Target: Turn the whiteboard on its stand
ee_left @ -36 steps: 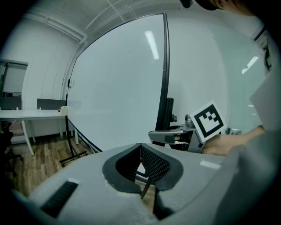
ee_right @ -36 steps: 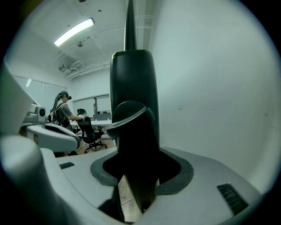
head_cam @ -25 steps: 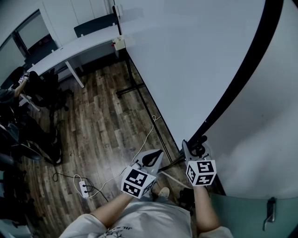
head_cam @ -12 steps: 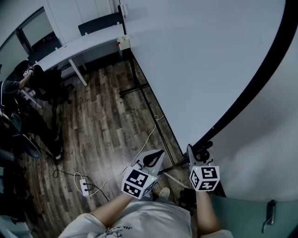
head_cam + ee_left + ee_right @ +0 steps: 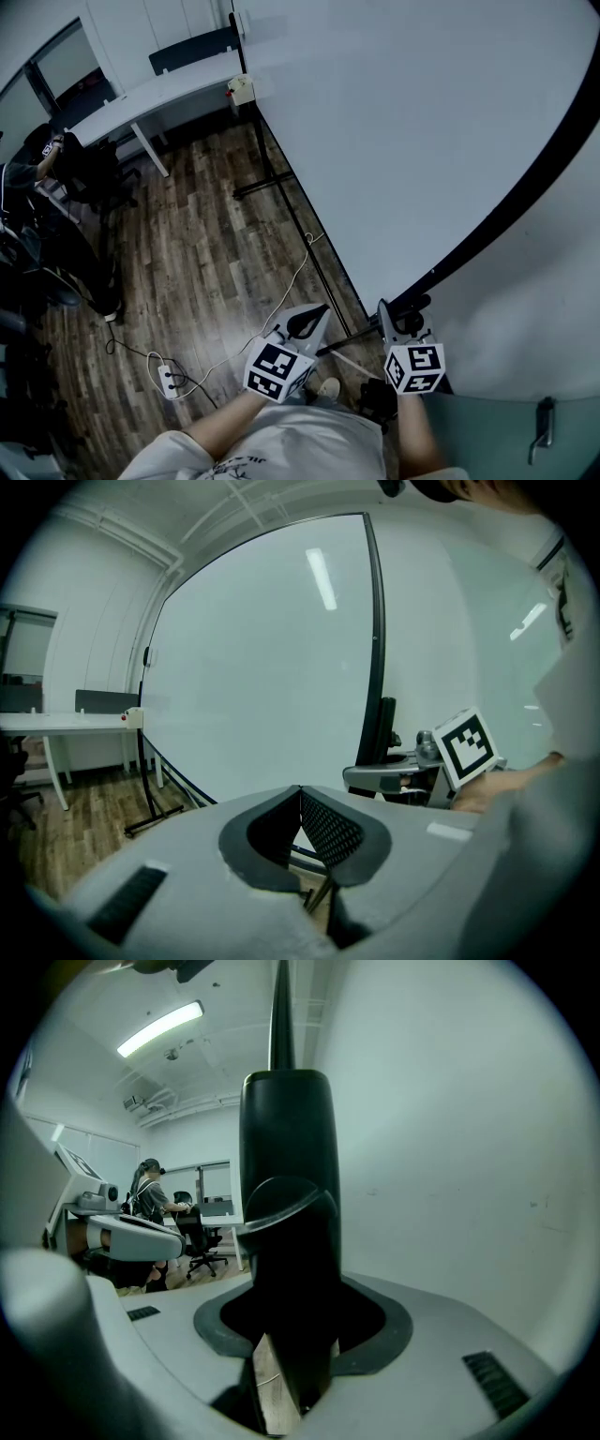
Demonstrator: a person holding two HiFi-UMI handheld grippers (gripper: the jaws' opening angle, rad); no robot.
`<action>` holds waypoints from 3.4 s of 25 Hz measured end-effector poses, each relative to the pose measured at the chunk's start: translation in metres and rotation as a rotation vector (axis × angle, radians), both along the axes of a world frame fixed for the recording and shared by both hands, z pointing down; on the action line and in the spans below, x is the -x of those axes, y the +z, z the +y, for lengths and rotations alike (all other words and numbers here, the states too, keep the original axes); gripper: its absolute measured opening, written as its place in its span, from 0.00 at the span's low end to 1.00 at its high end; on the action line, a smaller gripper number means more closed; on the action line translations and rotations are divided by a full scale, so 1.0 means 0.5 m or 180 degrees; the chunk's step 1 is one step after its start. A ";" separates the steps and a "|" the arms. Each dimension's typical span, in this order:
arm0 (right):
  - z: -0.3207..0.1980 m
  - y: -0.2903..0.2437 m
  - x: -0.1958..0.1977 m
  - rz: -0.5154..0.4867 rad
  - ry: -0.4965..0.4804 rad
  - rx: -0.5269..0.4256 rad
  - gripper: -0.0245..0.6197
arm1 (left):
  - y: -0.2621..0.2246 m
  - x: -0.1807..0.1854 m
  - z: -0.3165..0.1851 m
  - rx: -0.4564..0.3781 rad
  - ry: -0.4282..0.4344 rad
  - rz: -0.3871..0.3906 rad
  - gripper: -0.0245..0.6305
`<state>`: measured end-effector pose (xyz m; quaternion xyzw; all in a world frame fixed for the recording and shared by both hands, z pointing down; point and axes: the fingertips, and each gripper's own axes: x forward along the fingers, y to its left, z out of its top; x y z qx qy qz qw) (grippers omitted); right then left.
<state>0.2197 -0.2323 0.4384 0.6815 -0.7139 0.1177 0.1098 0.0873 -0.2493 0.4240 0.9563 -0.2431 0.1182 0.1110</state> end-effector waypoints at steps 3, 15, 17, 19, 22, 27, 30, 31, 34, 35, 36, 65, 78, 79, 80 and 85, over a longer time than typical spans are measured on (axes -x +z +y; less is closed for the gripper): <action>0.008 0.000 -0.003 0.0001 0.0003 -0.0016 0.31 | 0.001 -0.001 0.004 0.0001 -0.0001 0.0010 0.05; 0.020 0.013 0.000 -0.0093 0.0016 -0.0059 0.31 | 0.011 -0.003 0.025 -0.0011 0.0002 0.0025 0.05; 0.018 0.009 0.000 -0.0089 0.0021 -0.0060 0.31 | 0.008 -0.003 0.025 -0.0005 0.0003 0.0026 0.05; 0.020 0.013 0.001 -0.0085 0.0022 -0.0054 0.31 | 0.010 -0.002 0.028 -0.0001 0.0005 0.0025 0.05; 0.027 0.020 -0.003 -0.0087 0.0034 -0.0029 0.31 | 0.010 -0.006 0.033 -0.0011 0.0016 0.0032 0.05; 0.038 0.005 -0.001 -0.0102 0.0061 -0.0022 0.31 | 0.000 -0.003 0.029 0.0013 0.0022 0.0017 0.05; 0.053 0.013 -0.006 -0.0138 0.0098 -0.0029 0.31 | 0.012 -0.011 0.033 0.0013 0.0041 0.0011 0.05; 0.058 0.018 -0.007 -0.0150 0.0108 -0.0034 0.31 | 0.018 -0.013 0.035 0.0012 0.0048 0.0009 0.05; 0.072 0.010 -0.001 -0.0178 0.0146 -0.0040 0.31 | 0.015 -0.010 0.034 0.0013 0.0063 0.0009 0.05; 0.075 0.004 0.002 -0.0185 0.0161 -0.0037 0.31 | 0.010 -0.007 0.034 0.0017 0.0065 0.0012 0.05; 0.079 0.000 0.004 -0.0193 0.0173 -0.0031 0.31 | 0.005 -0.005 0.034 0.0021 0.0068 0.0014 0.05; 0.073 -0.039 0.151 -0.0197 -0.0279 -0.0049 0.05 | 0.008 0.041 0.040 0.0031 -0.0099 0.0021 0.05; 0.057 -0.033 0.194 -0.0281 -0.0482 0.0024 0.05 | -0.003 0.055 0.031 0.0023 -0.0180 0.0066 0.05; 0.058 -0.033 0.196 -0.0283 -0.0488 0.0024 0.05 | -0.003 0.057 0.032 0.0022 -0.0180 0.0066 0.05; 0.059 -0.032 0.197 -0.0286 -0.0492 0.0024 0.05 | -0.003 0.058 0.033 0.0022 -0.0178 0.0065 0.05; 0.058 -0.038 0.200 -0.0305 -0.0514 0.0032 0.05 | -0.010 0.060 0.033 0.0020 -0.0182 0.0066 0.05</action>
